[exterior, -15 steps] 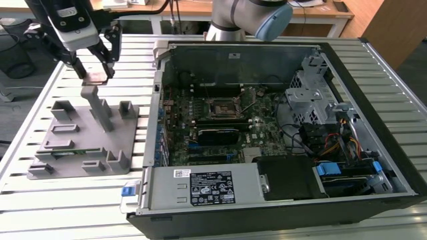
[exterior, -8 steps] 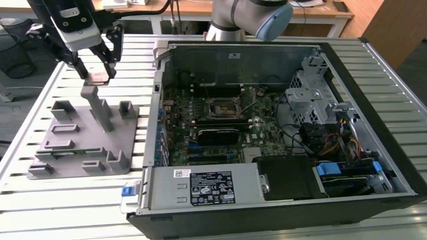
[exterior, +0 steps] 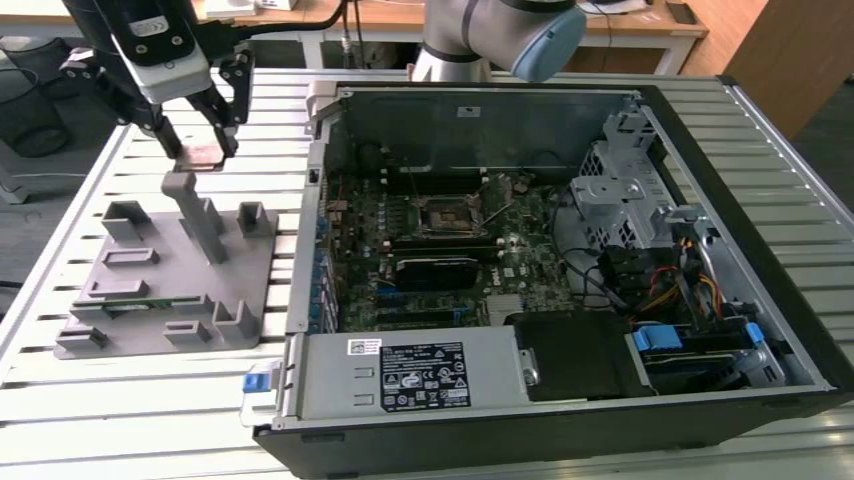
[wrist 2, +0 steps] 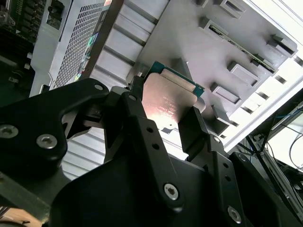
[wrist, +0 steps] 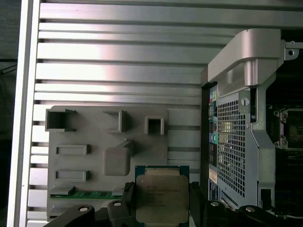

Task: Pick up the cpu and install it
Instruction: 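Pick up the cpu and move it towards the insertion slot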

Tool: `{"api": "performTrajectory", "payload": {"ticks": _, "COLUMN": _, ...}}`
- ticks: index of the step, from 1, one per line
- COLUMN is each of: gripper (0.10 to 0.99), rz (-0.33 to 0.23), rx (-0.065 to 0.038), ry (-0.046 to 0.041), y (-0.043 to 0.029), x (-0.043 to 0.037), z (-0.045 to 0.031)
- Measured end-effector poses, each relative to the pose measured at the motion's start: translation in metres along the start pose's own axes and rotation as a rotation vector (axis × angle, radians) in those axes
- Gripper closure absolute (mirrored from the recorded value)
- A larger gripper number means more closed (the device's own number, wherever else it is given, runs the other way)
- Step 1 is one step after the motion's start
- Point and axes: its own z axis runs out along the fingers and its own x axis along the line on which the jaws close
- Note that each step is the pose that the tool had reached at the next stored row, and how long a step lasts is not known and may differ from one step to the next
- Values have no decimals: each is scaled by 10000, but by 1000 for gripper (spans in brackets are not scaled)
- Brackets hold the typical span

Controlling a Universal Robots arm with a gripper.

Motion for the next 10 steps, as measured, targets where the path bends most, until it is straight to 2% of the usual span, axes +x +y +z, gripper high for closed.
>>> {"api": "performTrajectory", "payload": {"ticks": 10, "gripper": 545, "rz": 1, "rx": 1, "ry": 1, "y": 2, "x": -74, "z": 8}}
